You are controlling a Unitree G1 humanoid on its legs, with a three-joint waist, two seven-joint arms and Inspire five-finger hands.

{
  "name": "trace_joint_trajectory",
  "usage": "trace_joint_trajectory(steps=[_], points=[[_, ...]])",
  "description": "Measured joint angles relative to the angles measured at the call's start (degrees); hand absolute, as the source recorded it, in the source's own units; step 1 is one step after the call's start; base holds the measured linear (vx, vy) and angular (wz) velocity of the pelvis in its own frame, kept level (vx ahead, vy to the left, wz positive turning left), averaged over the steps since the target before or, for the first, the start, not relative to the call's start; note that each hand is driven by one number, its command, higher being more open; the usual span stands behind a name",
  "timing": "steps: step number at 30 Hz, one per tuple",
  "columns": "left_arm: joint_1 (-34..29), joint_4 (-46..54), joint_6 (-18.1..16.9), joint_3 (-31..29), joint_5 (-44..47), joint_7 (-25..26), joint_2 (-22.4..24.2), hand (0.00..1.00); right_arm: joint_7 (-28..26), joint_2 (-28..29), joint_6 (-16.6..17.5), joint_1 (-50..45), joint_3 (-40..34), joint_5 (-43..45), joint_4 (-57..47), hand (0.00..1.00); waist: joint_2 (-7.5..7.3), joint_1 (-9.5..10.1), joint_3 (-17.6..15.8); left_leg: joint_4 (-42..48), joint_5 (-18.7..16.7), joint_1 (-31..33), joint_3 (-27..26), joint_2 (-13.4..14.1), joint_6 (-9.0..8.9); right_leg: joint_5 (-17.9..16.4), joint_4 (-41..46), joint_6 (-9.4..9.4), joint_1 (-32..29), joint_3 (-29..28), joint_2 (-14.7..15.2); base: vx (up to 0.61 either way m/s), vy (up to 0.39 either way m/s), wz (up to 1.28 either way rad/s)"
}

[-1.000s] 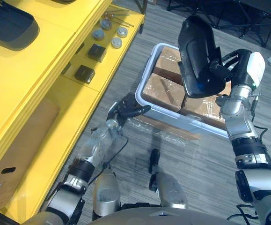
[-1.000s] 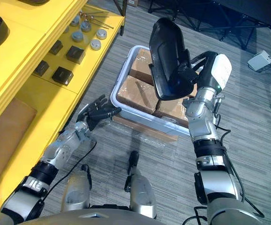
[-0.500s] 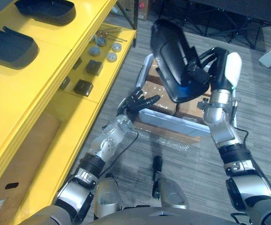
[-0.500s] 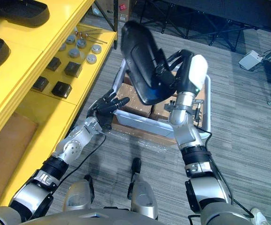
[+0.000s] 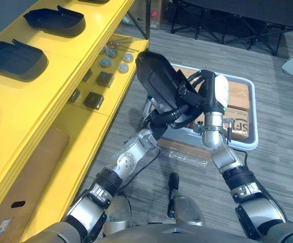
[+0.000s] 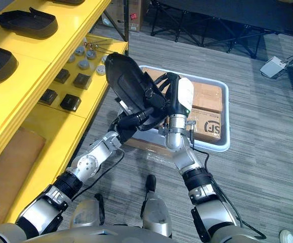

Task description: Walk over and take three plastic housings, then place them on the shelf

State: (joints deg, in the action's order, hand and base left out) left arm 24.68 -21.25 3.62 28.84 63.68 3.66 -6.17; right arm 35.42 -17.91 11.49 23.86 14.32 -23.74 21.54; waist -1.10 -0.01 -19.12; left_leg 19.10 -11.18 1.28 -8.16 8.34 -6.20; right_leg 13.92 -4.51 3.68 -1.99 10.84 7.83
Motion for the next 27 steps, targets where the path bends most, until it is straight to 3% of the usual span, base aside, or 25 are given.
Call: trace_joint_trajectory(steps=[4,8,12,18,22,23,27], points=[[-0.51,0.0,-2.41,2.22,3.96,0.05,-0.43,0.0,1.25,0.62,0.18,-0.87,1.08,2.21,0.18,0.0,-0.05,0.01,1.67,-1.47,0.68,-0.9,0.0,-0.13,-0.16,-0.12,-0.01,-0.17,0.15,0.06,0.01,0.0,0.0,0.0],[-0.54,-0.07,-4.79,2.32,6.17,2.36,-0.35,0.0,2.44,1.22,4.18,-1.65,4.09,2.41,-0.02,0.0,-0.18,-0.41,2.28,-2.82,1.42,-1.99,-0.23,-0.21,-0.22,-0.18,-0.02,-0.23,0.49,0.01,0.0,0.0,-0.001,-0.01],[-0.74,-0.06,-8.62,3.62,6.17,3.59,-0.44,0.0,3.13,2.99,4.17,-2.08,4.44,4.51,0.09,0.0,-0.41,-0.09,2.53,-3.44,1.88,-2.07,0.29,-0.29,-0.36,-0.4,-0.06,-0.41,0.69,0.77,0.03,-0.03,-0.013,0.09],[-2.7,-0.06,-9.85,4.98,8.16,3.77,-0.37,0.0,3.92,4.33,4.15,-4.14,4.96,4.6,0.25,0.0,-2.51,-0.11,4.88,-5.15,2.51,-2.97,0.56,-0.31,-0.61,-1.18,-0.36,-0.86,1.15,1.43,0.03,-0.01,-0.004,0.04],[-2.94,-0.06,-9.99,5.2,8.28,3.77,-0.37,0.0,4.23,4.35,4.19,-4.62,4.96,4.61,0.23,0.0,-2.89,-0.13,5.15,-5.65,2.61,-3.89,0.6,-0.32,-0.62,-1.38,-0.36,-0.85,1.78,1.47,0.04,0.0,0.0,0.0],[-2.99,-0.06,-10.02,5.31,8.24,3.77,-0.36,0.0,4.66,4.4,4.27,-4.88,4.99,4.62,0.21,1.0,-2.92,-0.13,5.17,-5.83,2.62,-4.15,0.69,-0.32,-0.63,-1.51,-0.36,-0.84,2.07,1.63,0.03,0.0,0.0,0.0],[-4.35,-0.05,-11.38,5.14,7.61,3.78,0.69,0.0,5.12,4.59,4.84,-5.77,6.08,4.9,0.21,1.0,-3.01,-0.11,5.33,-6.62,2.79,-4.83,0.71,-0.35,-0.65,-2.01,-0.37,-0.45,2.45,1.86,0.05,0.01,-0.001,0.02]])
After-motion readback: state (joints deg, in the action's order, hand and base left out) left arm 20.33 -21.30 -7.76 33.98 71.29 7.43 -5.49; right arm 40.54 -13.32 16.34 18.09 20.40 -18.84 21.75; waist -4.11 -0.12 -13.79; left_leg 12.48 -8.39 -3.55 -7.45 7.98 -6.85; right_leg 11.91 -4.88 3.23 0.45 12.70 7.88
